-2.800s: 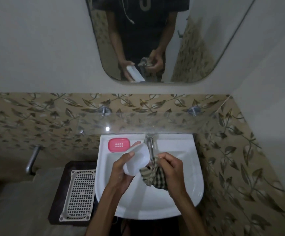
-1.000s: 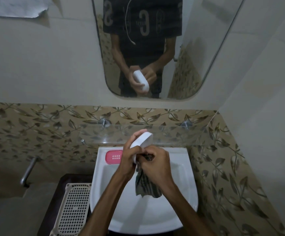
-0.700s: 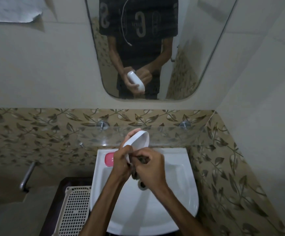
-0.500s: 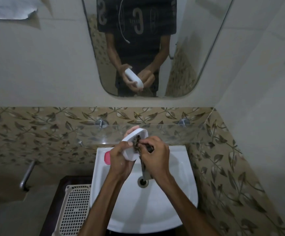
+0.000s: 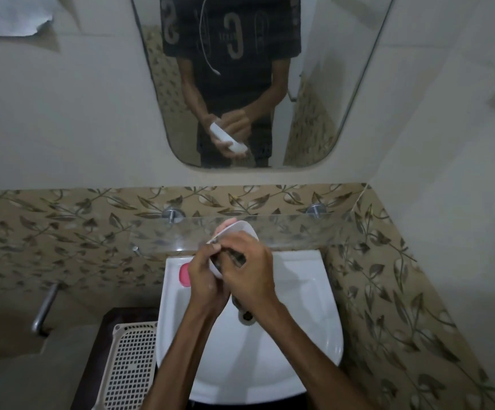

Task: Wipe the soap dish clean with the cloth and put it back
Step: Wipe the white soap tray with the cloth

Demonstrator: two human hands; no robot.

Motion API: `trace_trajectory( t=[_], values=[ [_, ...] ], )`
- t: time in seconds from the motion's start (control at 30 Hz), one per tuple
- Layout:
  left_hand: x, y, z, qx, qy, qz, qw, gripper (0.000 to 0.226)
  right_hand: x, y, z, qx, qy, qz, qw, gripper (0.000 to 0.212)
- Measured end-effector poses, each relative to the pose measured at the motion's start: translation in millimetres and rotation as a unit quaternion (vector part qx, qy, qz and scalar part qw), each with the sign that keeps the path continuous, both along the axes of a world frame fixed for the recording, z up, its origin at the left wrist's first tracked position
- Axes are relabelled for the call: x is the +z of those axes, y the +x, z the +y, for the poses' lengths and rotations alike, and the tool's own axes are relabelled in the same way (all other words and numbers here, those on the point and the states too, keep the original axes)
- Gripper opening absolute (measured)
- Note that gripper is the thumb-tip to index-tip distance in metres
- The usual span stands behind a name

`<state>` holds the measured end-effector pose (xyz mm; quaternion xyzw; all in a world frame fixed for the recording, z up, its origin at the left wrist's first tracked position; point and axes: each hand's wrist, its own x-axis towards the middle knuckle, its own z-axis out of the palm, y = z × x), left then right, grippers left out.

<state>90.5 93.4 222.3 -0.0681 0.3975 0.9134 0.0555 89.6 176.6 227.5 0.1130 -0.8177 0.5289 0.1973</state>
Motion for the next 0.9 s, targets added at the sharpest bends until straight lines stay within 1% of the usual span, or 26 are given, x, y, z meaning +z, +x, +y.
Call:
trace_trajectory(
  t=[0.03,0.07,0.1,0.13,0.17,0.23,0.27,0.37,0.43,0.5,0.53,0.6,0.63,0.7,0.77,0.8,0.83,0.9],
  values=[
    [2,2,2,-0.003,-0.012,0.006,1.0,0.054,-5,-9,5,-0.042,-0.01,-0.012,0.999,0.017],
    [2,3,3,-0.004,-0.033,0.012,0.999,0.056,-8,-15,10,-0.086,-0.012,-0.035,0.996,0.015],
    [4,4,5,-0.003,-0.044,0.02,0.999,0.063,-9,-16,12,-0.103,-0.012,-0.055,0.993,0.013],
    [5,4,3,0.004,-0.044,0.026,0.999,0.068,-9,-12,11,-0.08,-0.009,-0.06,0.995,0.012],
    [7,3,1,0.01,-0.037,0.029,0.999,0.071,-7,-4,7,-0.032,-0.002,-0.051,0.998,0.012],
    [8,-2,-3,0.004,-0.042,0.036,0.998,0.071,-2,10,6,0.05,0.015,-0.024,0.998,0.016],
    [7,-3,-3,0.002,-0.048,0.035,0.998,0.07,-4,11,11,0.058,0.024,-0.017,0.998,0.017],
    [5,-3,1,0.01,-0.091,0.045,0.995,0.067,-14,4,27,-0.001,0.062,-0.05,0.997,0.014],
    [1,-3,1,0.024,-0.127,0.049,0.99,0.068,-16,12,26,0.004,0.091,-0.069,0.993,0.012],
    [-3,-3,-2,0.04,-0.145,0.05,0.987,0.071,-13,21,22,0.068,0.065,-0.095,0.991,0.017],
    [-5,-4,-4,0.044,-0.164,0.049,0.984,0.071,-11,25,22,0.101,0.032,-0.134,0.985,0.021],
    [-8,-5,-3,0.045,-0.21,0.055,0.975,0.065,-10,25,26,0.148,-0.056,-0.227,0.961,0.026],
    [-8,-6,-3,0.048,-0.214,0.047,0.974,0.06,-12,26,25,0.143,-0.084,-0.237,0.957,0.026],
    [-4,-8,-1,0.041,-0.206,0.027,0.977,0.052,-15,30,22,0.096,-0.12,-0.205,0.967,0.024],
    [-2,-9,-2,0.022,-0.207,0.015,0.978,0.045,-17,29,22,0.088,-0.125,-0.155,0.976,0.023],
    [1,-9,-4,0.002,-0.199,-0.006,0.98,0.044,-18,27,24,0.094,-0.106,-0.131,0.981,0.023],
    [5,-10,-7,-0.02,-0.184,-0.04,0.982,0.048,-19,23,29,0.098,-0.069,-0.104,0.987,0.025],
    [11,-13,-19,-0.059,-0.156,-0.097,0.981,0.068,-21,15,41,0.114,0.043,-0.018,0.992,0.026]
  ],
)
